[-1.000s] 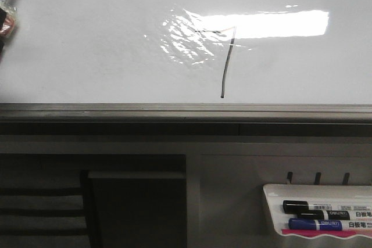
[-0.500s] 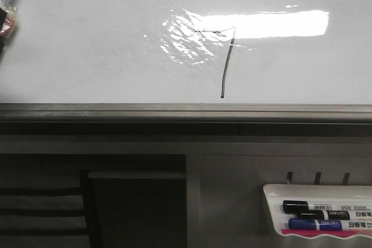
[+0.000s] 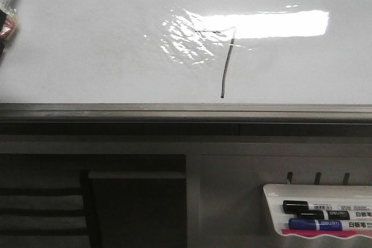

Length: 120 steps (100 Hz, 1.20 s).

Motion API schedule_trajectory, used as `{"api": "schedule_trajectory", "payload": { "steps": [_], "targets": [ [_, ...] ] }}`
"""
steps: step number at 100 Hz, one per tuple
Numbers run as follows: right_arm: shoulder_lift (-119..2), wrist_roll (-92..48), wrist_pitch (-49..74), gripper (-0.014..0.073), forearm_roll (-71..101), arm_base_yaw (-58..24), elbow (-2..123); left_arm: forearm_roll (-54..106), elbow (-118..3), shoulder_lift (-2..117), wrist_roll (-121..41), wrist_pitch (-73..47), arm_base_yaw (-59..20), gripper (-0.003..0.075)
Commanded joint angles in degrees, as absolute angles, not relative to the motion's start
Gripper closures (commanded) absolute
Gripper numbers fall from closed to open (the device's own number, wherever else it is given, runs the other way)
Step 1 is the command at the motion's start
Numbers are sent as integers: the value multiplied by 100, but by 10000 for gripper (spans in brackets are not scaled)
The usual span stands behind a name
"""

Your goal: Write number 7 on whiteboard

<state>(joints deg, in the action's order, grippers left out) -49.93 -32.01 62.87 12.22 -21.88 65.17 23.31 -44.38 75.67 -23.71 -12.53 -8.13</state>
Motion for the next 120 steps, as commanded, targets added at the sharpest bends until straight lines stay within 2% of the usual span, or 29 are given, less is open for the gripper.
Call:
{"api": "schedule_trajectory", "payload": {
  "steps": [1, 26, 69, 89, 106, 120],
  "targets": [
    [-4950, -3196, 6024, 260, 1241, -2151, 6694, 2391, -4578, 7437, -2354, -976, -793, 643],
    [-4950, -3196, 6097, 260, 1241, -2151, 6694, 2391, -4578, 7437, -2354, -976, -793, 487],
    [-4950, -3196, 6097, 260, 1241, -2151, 6694, 2391, -4578, 7437, -2363, -990, -793, 456],
    [-4950, -3196, 6076, 260, 1241, -2151, 6694, 2391, -4578, 7437, -2363, -1051, -793, 297],
    [-4950, -3053, 6009, 260, 1241, -2151, 6694, 2391, -4630, 7377, -2363, -1144, -793, 302],
    [-4950, -2186, 5994, 260, 1043, -2151, 6694, 2391, -4808, 7062, -2363, -1569, -793, 302]
  ]
}}
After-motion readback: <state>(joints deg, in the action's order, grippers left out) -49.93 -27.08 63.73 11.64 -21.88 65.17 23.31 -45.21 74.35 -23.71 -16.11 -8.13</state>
